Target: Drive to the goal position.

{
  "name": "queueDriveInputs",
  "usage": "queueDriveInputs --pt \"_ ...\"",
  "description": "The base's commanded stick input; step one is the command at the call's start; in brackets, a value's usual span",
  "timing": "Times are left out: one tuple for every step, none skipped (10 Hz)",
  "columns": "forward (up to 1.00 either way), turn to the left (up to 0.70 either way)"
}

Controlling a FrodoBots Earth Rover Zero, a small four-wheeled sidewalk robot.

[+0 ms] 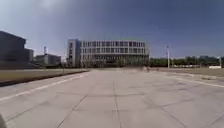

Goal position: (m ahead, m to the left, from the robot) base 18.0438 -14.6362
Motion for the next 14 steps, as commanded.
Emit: queueDriveInputs --pt "0.7 0.0" --pt "0.7 0.0" --pt "0.7 0.0" --pt "0.7 0.0" --pt "0.7 0.0" --pt "0.7 0.0" --pt "0.7 0.0" --pt "0.7 0.0" --pt "0.7 0.0" --pt "0.7 0.0" --pt "0.7 0.0" --pt "0.7 0.0" --pt "0.7 0.0" --pt "0.7 0.0"
